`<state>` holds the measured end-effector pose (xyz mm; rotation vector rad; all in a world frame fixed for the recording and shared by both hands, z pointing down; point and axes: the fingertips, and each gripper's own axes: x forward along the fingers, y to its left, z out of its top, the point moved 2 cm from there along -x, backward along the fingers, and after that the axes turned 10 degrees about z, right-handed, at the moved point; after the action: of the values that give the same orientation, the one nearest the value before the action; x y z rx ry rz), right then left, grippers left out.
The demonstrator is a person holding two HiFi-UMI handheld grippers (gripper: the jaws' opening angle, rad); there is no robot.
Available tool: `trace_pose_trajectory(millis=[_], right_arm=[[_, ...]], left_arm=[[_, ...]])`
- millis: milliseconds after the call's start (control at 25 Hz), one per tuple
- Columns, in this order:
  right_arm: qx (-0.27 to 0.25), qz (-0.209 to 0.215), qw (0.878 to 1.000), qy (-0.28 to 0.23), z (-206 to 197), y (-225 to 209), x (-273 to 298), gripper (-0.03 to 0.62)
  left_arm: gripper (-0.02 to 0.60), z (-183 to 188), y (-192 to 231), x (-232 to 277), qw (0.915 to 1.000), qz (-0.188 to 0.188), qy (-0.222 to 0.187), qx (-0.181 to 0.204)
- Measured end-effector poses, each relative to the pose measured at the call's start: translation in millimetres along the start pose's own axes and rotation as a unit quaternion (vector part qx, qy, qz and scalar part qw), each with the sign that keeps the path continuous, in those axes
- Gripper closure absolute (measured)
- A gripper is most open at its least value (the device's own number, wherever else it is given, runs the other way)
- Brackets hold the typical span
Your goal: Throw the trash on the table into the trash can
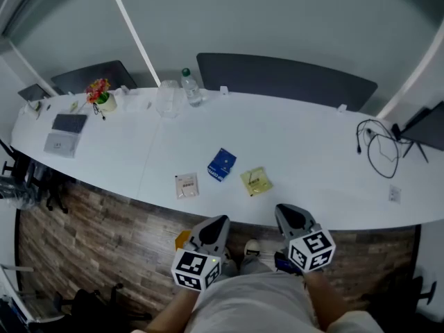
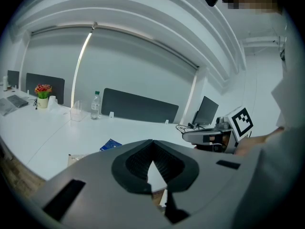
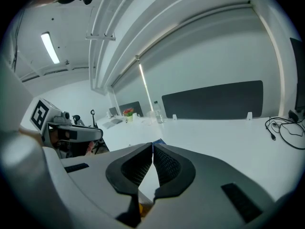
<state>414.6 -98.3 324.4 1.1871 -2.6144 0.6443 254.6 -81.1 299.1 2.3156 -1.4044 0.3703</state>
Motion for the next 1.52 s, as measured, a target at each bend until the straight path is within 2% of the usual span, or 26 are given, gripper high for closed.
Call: trace_pose_trajectory(millis=[520,1160,1200,1280,1520], right_arm=[[0.006,-0.027,0.999,0.039,-18.7,-42.9,38.9,0.56],[0.037,-0.039,0.993,0.109,-79.8,-105.8,93.8,0.555],[0.04,-0.039,0.992,0.113,-83.3,-108.7,96.3,0.543],[0.046,-0.038,0.991,0.122,-90.0,-114.1,102.2,0.469],[0.053,-0.038,0.986,0.151,-110.0,-126.5,118.3,0.427]], left_arm=[[0.58,-9.7,13.1,45.1,0.9996,-0.016,0.025,0.004],[0.58,-38.9,29.9,94.0,0.9982,-0.005,0.057,-0.015],[0.58,-40.8,30.4,95.6,0.9981,-0.005,0.059,-0.017],[0.58,-45.0,31.5,98.9,0.9977,-0.005,0.064,-0.019],[0.58,-53.1,34.3,106.9,0.9969,-0.007,0.075,-0.024]])
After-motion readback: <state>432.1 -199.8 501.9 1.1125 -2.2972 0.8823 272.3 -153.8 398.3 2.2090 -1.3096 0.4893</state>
